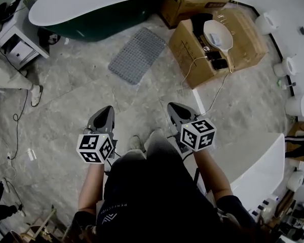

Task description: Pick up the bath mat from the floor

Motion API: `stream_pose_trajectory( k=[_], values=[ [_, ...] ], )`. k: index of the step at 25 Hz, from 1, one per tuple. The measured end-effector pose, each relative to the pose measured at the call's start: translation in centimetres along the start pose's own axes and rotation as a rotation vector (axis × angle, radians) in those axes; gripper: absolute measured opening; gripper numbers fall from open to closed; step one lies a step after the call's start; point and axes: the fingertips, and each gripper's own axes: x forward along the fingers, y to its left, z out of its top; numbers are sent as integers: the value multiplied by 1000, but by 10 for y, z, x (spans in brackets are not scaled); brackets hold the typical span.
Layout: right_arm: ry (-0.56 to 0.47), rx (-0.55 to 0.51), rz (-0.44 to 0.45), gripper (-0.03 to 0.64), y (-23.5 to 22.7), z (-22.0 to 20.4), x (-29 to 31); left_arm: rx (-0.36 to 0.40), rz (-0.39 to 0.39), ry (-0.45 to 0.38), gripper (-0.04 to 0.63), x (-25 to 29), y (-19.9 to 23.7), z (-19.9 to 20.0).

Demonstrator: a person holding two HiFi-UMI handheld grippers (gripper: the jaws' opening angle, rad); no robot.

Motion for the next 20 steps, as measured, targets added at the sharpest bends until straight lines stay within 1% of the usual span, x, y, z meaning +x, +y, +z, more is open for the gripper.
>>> stream_pose_trajectory(
  k=[3, 6, 9, 11, 15, 20],
  values=[
    [13, -15, 21, 0, -13, 15, 21, 13, 31, 11, 6, 15, 7, 5],
    [20, -34, 46, 0, -29, 31, 43, -25, 55, -6, 6, 34, 16, 13],
    [24, -69, 69, 0, -50, 54, 61, -52, 114, -24, 6, 59, 25, 25],
    [36, -101, 83, 0, -69, 70, 71, -59, 147, -23, 6, 79, 24, 34],
    [79, -131, 126, 0, -109, 96, 94, -73, 170, 4, 6, 123, 13, 44],
    [122, -165, 175, 0, -160, 119, 120, -143, 250, -33, 6, 172, 8, 56]
  ],
)
